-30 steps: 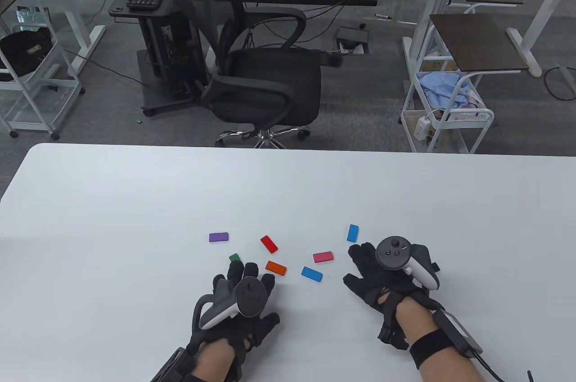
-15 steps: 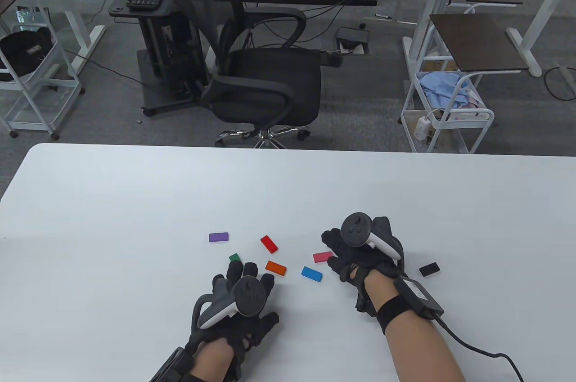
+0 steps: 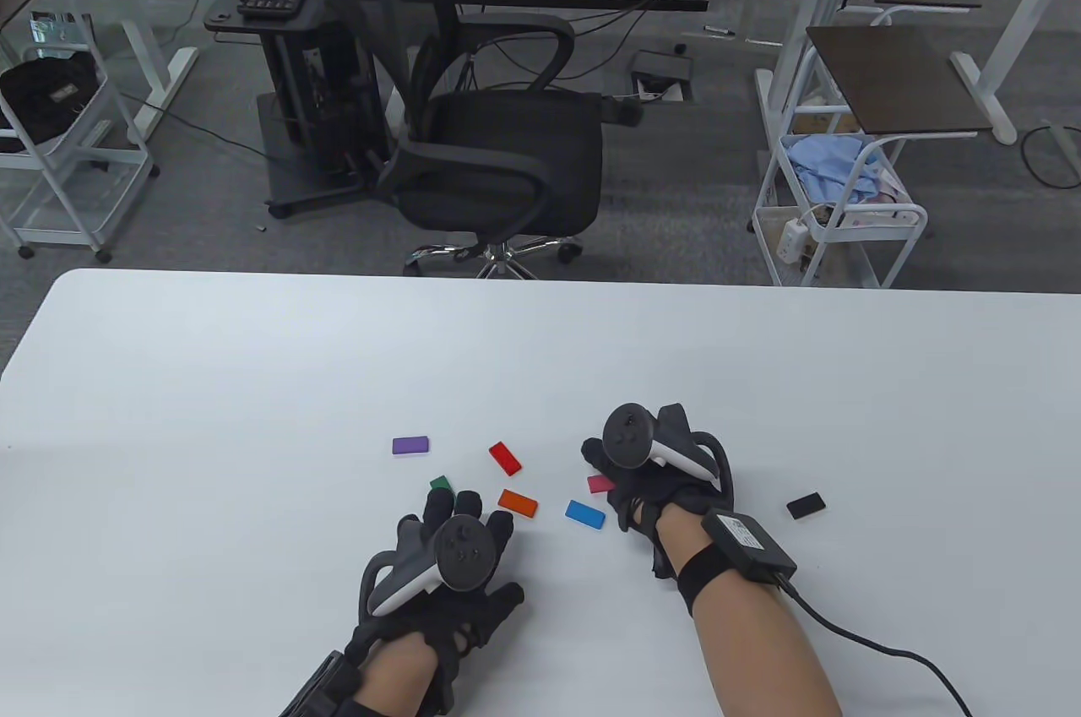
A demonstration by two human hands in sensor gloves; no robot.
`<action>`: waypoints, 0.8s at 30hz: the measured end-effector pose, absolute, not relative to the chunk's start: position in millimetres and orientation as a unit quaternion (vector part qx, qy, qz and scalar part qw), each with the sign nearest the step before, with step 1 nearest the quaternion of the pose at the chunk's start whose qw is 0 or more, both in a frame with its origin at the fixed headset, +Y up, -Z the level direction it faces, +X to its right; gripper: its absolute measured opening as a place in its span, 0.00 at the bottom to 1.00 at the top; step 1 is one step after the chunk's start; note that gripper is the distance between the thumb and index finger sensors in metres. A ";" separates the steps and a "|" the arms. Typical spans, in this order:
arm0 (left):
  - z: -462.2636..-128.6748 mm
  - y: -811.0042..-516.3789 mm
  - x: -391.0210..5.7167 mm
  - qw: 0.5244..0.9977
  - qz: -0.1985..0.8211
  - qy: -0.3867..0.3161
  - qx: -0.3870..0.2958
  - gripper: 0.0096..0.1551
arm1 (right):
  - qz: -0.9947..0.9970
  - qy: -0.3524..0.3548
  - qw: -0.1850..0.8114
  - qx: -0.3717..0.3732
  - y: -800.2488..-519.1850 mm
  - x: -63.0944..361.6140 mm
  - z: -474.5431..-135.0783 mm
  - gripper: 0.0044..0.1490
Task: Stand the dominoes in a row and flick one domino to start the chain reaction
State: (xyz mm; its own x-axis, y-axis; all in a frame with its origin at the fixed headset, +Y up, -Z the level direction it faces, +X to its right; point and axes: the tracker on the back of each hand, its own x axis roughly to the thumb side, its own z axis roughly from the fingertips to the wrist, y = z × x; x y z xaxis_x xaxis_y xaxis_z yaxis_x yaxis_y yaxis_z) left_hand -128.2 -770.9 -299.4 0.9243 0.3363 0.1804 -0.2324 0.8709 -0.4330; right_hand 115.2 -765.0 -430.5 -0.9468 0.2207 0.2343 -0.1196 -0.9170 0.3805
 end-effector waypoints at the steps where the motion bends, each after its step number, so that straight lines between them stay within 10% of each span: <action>1: -299.6 -771.2 -128.4 0.959 0.146 -0.125 -0.207 0.49 | 0.970 0.180 0.084 0.138 -766.1 115.6 -430.7 0.41; 24: -298.5 -772.7 -124.6 0.958 0.134 -0.132 -0.216 0.48 | 0.980 0.139 0.053 0.134 -769.4 112.3 -432.3 0.38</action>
